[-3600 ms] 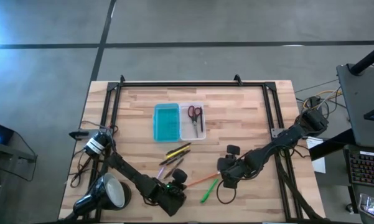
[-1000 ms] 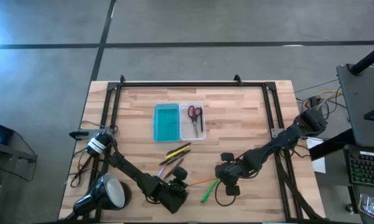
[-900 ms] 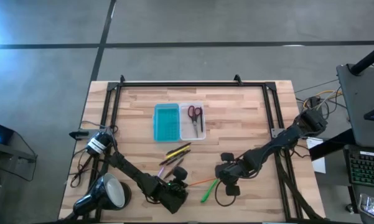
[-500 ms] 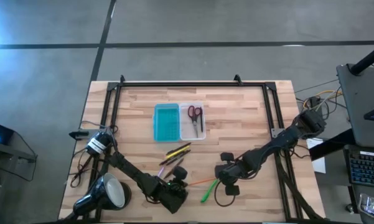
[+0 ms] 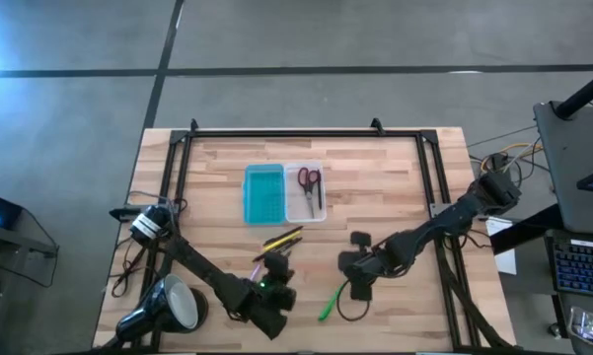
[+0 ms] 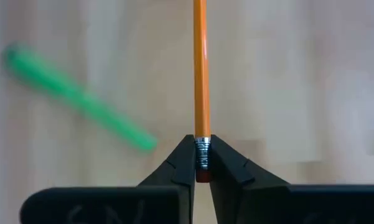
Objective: Pick & place school supplies into a supply box
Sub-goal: Put the orange pencil into the blue supply box
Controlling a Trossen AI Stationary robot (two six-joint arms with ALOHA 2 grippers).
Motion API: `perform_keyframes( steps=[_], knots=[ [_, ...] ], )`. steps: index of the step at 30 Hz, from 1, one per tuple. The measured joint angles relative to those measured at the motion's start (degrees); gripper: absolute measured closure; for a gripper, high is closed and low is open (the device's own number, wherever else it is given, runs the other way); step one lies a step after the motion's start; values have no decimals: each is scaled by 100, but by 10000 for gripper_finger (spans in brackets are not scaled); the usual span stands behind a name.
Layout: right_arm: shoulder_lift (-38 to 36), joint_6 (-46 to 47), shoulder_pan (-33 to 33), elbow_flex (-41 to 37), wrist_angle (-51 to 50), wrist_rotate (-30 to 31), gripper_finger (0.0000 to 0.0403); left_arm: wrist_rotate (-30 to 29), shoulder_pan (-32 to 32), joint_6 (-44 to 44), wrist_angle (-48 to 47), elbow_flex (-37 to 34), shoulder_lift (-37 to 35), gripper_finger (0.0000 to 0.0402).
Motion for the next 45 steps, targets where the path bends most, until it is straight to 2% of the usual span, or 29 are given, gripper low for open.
perform_keyframes(
  steps=[3,7,9,12,14,23,30,39,45],
  knots=[
    [-265,744,-111,90,-391,725,384,-185,0,-1194,-1089,135,-211,401],
    [-555,2969,-308,176,-1156,1509,384,-267,-1,-3263,-2473,198,-530,401],
    [-636,3860,-393,150,-1141,1725,384,-304,-12,-4290,-2968,194,-657,401],
    [-596,4260,-621,143,-797,1843,385,-344,-17,-5505,-3443,184,-742,401],
    [-442,4187,-885,142,-527,1692,385,-360,-17,-5926,-3501,184,-771,401],
    [169,2882,-2212,134,412,885,382,-358,-17,-6391,-3350,310,-785,401],
    [399,2182,-2846,136,946,134,381,-425,-20,-6405,-3166,334,-787,401],
    [583,2142,-3134,137,1115,-27,377,-466,-24,-6405,-3147,326,-787,401],
    [582,2090,-3178,134,1293,-268,333,-471,-24,-6402,-3149,297,-787,401]
  ],
)
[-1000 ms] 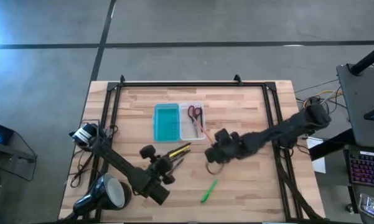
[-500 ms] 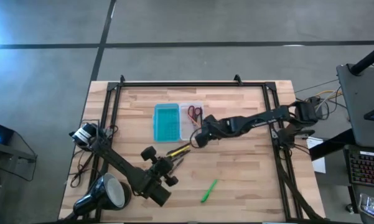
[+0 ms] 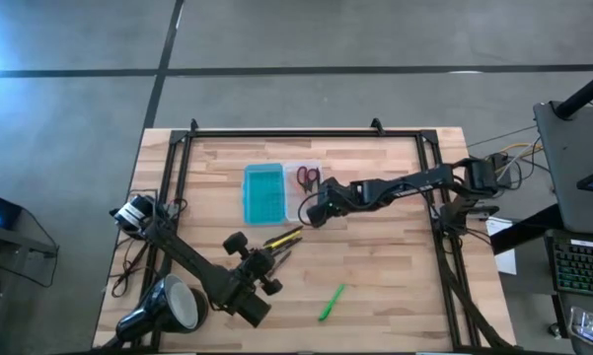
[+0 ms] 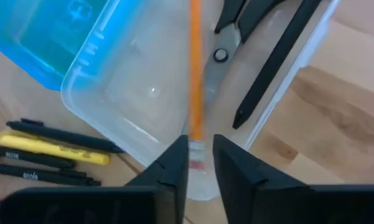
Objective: Pick & place school supplies into a supply box
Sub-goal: Put the orange pencil into the blue supply box, then put the green pen into the blue supply box
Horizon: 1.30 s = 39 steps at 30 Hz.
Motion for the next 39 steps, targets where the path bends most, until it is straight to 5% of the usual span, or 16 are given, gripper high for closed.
perform_keyframes(
  steps=[6,11,18,23,30,39],
  knots=[
    [-75,-196,57,0,-13,-112,271,22,2,100,-4,0,0,401],
    [-384,-1604,477,0,-342,-173,233,419,-34,205,-11,-69,0,401],
    [-857,-4038,1937,0,-1878,-1054,224,780,-153,-197,42,-379,0,401],
    [-751,-5373,3196,2,-1693,-1206,227,786,-177,-236,138,-489,0,401],
    [-158,-5037,3484,181,-1096,-837,213,784,-175,-179,216,-494,0,401],
    [859,-5801,3488,1087,-1080,-881,192,785,-175,-174,253,-494,0,401]
  ],
)
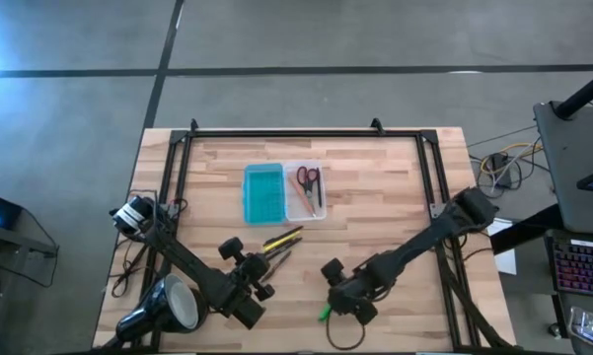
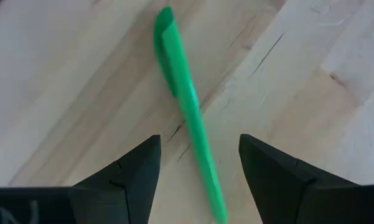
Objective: Pick & place school supplies into a supply box
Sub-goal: Put the green pen into the blue supply box
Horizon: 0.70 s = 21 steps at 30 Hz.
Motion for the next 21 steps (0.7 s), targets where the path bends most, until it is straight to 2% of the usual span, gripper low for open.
perform_keyframes(
  steps=[4,7,13,16,19,21],
  knots=[
    [395,129,-105,312,-219,-8,200,128,-2,-5,6,0,0,401],
    [604,98,-144,439,-468,-77,225,283,-27,-7,13,0,0,401],
    [669,4,-183,410,-544,-298,319,306,-115,-44,38,0,0,401],
    [622,246,-280,403,-645,-310,371,306,-129,-48,33,0,0,401],
    [429,747,-455,355,-867,-302,382,306,-131,-49,31,0,0,401],
    [185,1164,-613,288,-1005,-91,383,327,-150,-51,31,-1,0,401]
  ],
)
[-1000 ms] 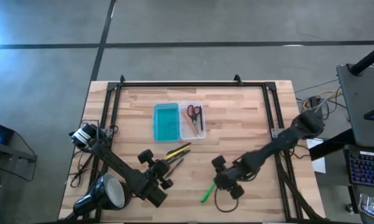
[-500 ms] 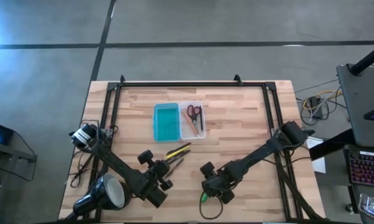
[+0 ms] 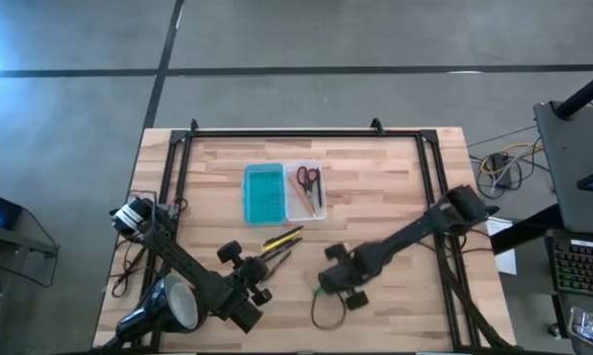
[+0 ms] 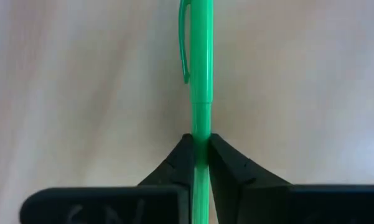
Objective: Pick & place school supplies into a supply box
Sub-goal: Put the green pen into the blue supply box
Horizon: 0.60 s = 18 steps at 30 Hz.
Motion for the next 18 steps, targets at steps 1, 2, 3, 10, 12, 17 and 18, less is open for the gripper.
perform_keyframes(
  steps=[1,2,3,10,12,17,18],
  knots=[
    [-169,244,-96,-27,77,162,384,13,-9,-7,-3,-4,0,401],
    [-391,541,-211,-66,112,316,384,16,-22,-20,-20,-13,0,401],
    [-637,883,-361,-120,84,432,384,22,-38,-54,-3,-34,0,401],
    [-1704,3411,-2094,-841,639,853,382,138,-134,-394,-15,-196,0,401],
    [-1825,4088,-2661,-1123,1238,674,376,138,-141,-459,3,-209,0,401],
    [-1641,4802,-3583,-1654,3091,160,349,174,-141,-506,-1,-248,0,401],
    [-1593,4860,-3683,-1661,3299,14,341,197,-141,-506,-4,-250,0,401]
  ],
)
